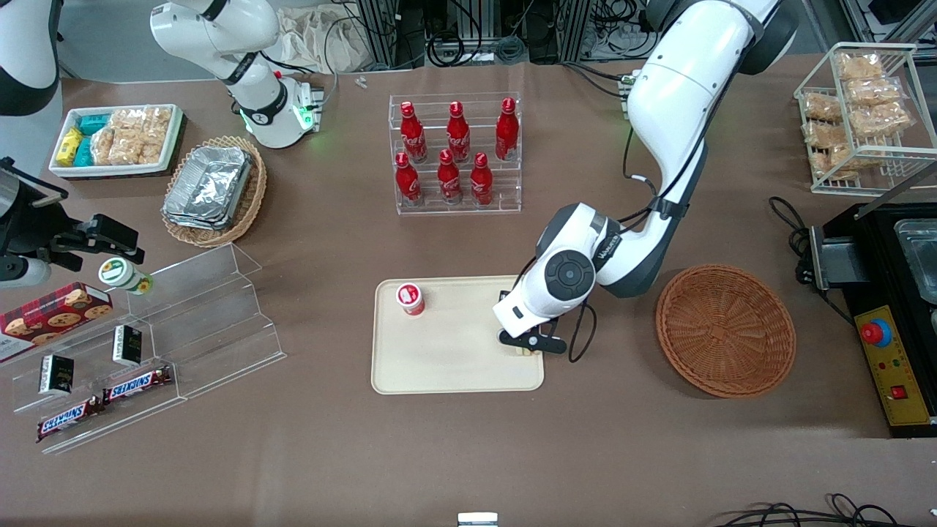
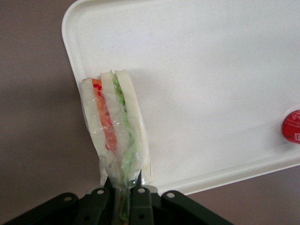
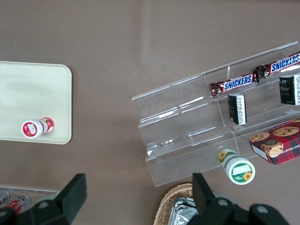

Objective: Place sandwich from basket to tray

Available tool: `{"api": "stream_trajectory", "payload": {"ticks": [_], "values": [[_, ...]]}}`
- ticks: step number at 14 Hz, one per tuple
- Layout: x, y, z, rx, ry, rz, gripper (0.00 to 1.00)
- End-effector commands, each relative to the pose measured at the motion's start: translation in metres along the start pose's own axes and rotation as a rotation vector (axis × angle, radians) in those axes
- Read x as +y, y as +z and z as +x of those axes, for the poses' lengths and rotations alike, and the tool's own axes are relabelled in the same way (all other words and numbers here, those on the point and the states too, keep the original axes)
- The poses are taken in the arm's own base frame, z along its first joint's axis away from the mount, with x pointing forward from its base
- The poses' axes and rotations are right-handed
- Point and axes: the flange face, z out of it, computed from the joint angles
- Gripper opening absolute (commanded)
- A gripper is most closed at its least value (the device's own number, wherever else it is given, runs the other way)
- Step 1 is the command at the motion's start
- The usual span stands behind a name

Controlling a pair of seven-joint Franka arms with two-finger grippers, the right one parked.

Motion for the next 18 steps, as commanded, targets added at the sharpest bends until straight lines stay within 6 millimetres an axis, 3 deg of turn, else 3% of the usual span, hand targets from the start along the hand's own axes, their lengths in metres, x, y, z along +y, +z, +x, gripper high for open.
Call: {"api": "stream_trajectory", "payload": {"ticks": [1, 2, 3, 4, 5, 7, 10, 14, 18], "values": [[0.007, 0.007, 0.003, 0.004, 0.005, -0.024, 0.09], [0.007, 0.007, 0.003, 0.005, -0.005, -0.031, 0.29], [0.009, 0.006, 0.002, 0.000, -0.012, -0.034, 0.56], [0.009, 0.005, 0.001, -0.003, -0.015, -0.033, 0.94], [0.007, 0.002, 0.002, -0.003, -0.012, -0.035, 1.00], [0.002, -0.014, -0.001, -0.027, -0.018, -0.028, 1.00], [0.001, -0.080, -0.023, -0.091, 0.001, 0.012, 1.00], [-0.073, -0.186, -0.045, -0.163, -0.042, 0.033, 1.00], [-0.175, -0.276, -0.074, -0.188, 0.046, 0.016, 1.00]]}}
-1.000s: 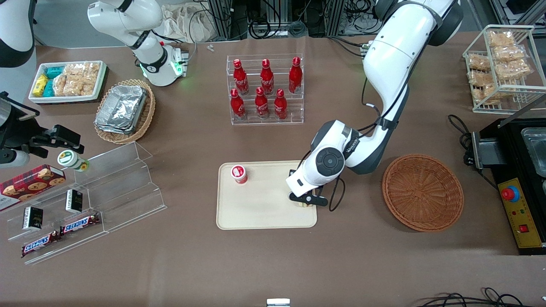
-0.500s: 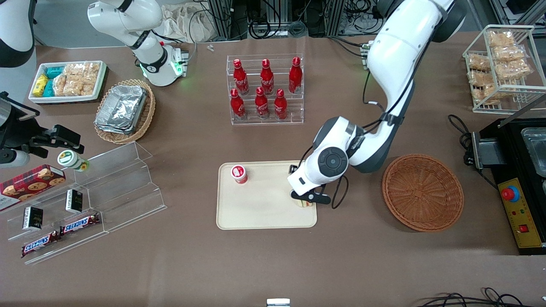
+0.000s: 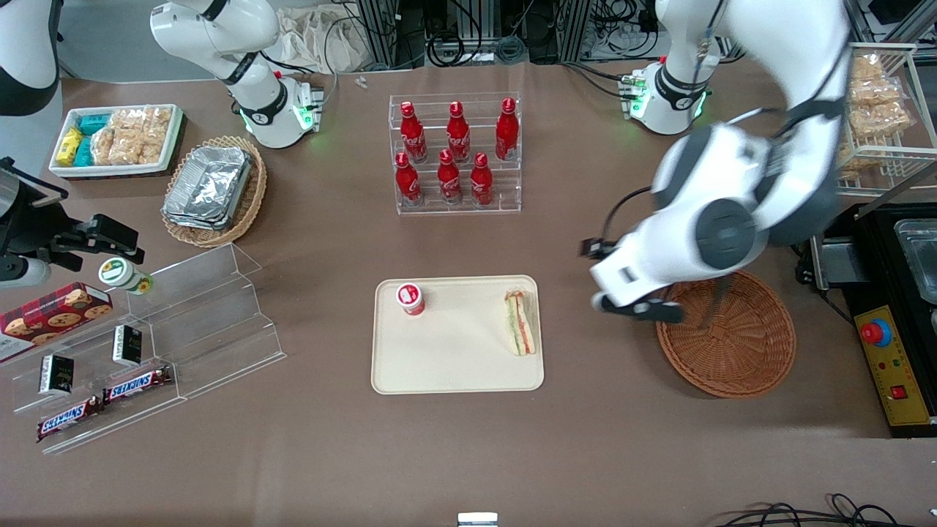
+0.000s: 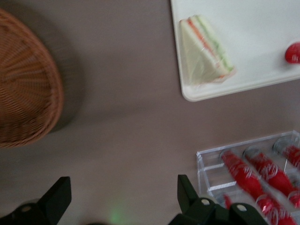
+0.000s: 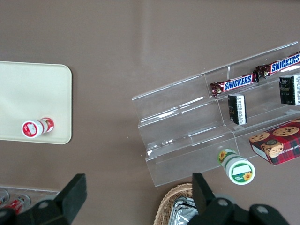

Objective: Place sandwich from basket to tray

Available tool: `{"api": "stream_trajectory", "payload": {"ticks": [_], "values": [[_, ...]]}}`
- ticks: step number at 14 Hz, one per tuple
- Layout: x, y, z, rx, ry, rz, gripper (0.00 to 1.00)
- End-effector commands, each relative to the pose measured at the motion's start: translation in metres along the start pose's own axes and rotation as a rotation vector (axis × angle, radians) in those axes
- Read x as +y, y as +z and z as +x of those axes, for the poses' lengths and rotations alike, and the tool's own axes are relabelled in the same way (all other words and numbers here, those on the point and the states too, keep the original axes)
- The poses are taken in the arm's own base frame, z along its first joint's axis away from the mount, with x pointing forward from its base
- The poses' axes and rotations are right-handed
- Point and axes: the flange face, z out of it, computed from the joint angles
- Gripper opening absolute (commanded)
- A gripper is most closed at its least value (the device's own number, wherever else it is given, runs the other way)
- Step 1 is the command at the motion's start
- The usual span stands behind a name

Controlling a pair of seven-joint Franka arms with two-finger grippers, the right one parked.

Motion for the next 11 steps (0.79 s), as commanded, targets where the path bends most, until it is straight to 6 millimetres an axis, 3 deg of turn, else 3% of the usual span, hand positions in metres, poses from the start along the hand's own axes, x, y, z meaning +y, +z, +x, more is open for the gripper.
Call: {"api": "stream_trajectory", "payload": {"ticks": [1, 3, 6, 8, 11], "values": [[-0.063, -0.041, -0.032, 0.010, 0.039, -0.017, 1.00], [-0.105, -0.067, -0.047, 0.054, -0.001, 0.043, 1.00], [-0.140, -0.079, -0.055, 0.058, -0.053, 0.168, 1.00], [-0.172, -0.102, -0.066, 0.079, -0.119, 0.165, 1.00], [-0.185, -0.114, -0.072, 0.093, -0.146, 0.157, 1.00]]}}
